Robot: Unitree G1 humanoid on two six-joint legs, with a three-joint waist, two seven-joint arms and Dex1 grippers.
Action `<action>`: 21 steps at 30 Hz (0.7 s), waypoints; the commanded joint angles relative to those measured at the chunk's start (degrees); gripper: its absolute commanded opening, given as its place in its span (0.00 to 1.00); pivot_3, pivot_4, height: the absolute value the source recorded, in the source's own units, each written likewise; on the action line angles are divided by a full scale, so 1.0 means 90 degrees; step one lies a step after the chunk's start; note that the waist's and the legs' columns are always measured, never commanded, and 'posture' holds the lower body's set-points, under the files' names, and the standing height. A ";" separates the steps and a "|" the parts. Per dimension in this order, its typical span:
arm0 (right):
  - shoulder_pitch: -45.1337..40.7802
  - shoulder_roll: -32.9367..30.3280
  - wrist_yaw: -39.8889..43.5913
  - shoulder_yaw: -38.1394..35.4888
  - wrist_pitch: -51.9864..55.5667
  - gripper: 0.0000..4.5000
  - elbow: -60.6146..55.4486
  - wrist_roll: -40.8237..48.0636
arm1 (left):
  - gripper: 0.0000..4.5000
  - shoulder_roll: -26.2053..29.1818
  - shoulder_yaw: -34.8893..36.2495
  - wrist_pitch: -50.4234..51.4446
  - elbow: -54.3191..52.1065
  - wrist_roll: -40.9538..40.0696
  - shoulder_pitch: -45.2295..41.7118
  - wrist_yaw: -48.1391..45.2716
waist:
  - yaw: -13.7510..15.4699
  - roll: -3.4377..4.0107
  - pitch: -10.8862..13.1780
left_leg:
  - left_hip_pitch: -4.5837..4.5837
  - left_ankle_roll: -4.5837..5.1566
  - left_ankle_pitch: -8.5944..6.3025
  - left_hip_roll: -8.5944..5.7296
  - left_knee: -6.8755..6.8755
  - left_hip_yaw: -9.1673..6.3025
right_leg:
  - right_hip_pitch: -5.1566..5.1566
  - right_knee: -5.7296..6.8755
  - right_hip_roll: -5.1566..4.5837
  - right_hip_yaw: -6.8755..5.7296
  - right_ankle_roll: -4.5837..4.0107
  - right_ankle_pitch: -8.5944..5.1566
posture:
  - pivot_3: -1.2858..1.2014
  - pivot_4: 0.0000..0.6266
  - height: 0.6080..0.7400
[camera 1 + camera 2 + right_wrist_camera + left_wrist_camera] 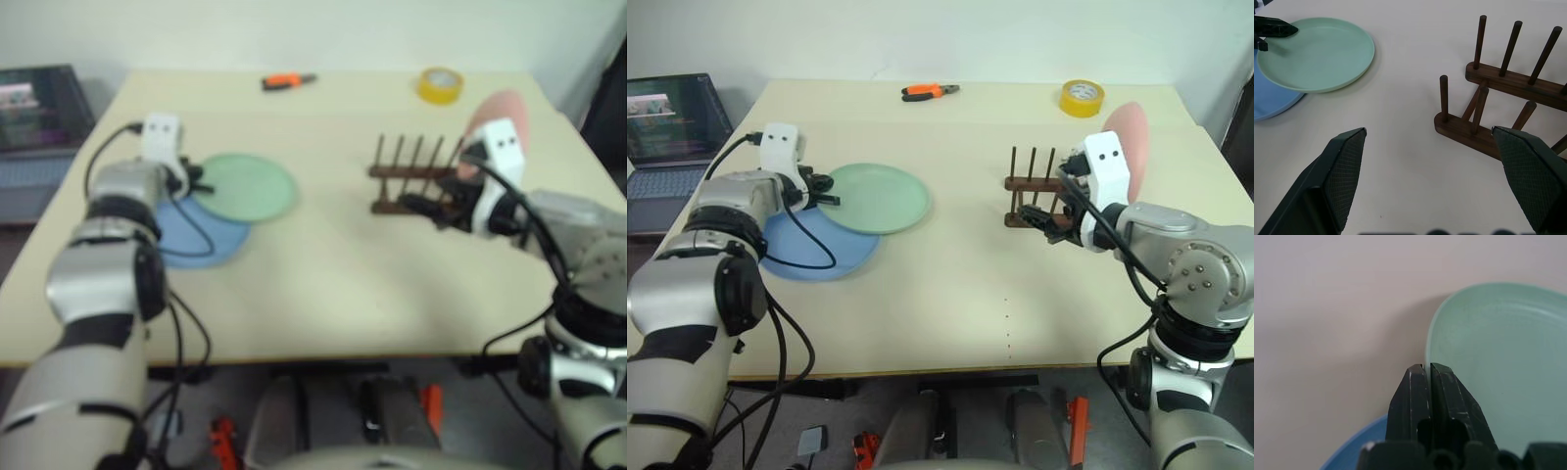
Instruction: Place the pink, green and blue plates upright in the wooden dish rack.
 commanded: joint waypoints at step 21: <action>-0.0639 0.0166 0.0398 0.0079 -0.0067 1.00 -0.0109 -0.0011 | 0.01 0.0116 0.0085 -0.0197 -0.0341 -0.0069 -0.1241 -0.0991 | -0.0005 -0.0015 0.0009 | -0.0003 0.0000 0.0000 0.0000 -0.0004 0.0000 | -0.0002 -0.0004 0.0001 -0.0003 0.0000 -0.0001 | 0.52 0.24 1.00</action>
